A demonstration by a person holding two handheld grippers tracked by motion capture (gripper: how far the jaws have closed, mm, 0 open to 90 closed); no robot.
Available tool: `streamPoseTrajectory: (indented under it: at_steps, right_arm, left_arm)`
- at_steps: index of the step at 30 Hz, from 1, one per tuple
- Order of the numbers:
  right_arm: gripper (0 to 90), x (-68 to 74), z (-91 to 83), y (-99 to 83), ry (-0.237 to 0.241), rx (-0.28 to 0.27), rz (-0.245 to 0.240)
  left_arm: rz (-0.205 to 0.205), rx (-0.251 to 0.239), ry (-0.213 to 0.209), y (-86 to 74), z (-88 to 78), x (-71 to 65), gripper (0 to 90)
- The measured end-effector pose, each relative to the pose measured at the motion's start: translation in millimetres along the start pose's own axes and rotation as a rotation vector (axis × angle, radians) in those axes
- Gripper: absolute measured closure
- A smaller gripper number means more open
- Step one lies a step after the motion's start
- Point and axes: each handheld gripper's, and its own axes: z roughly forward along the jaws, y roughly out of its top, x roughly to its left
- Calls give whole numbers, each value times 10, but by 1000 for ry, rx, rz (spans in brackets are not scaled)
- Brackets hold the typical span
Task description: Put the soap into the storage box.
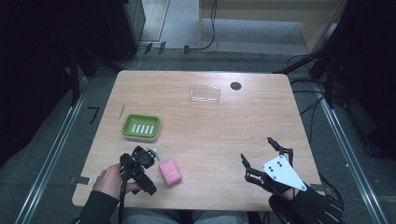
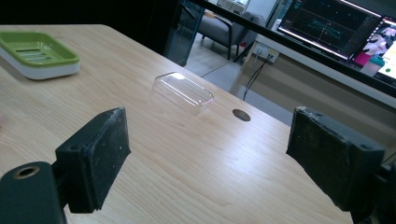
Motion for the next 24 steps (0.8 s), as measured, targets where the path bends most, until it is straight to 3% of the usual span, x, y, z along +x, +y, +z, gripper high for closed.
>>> streamPoseTrajectory:
  at_steps: [5,24]
  right_arm:
    - [132,14,4,7,1,1,-4]
    - [132,10,3,5,-1,1,-1]
  left_arm:
    - [47,-19,-7,87,-1,-32,0]
    - [140,-10,-26,422,93,-138,0]
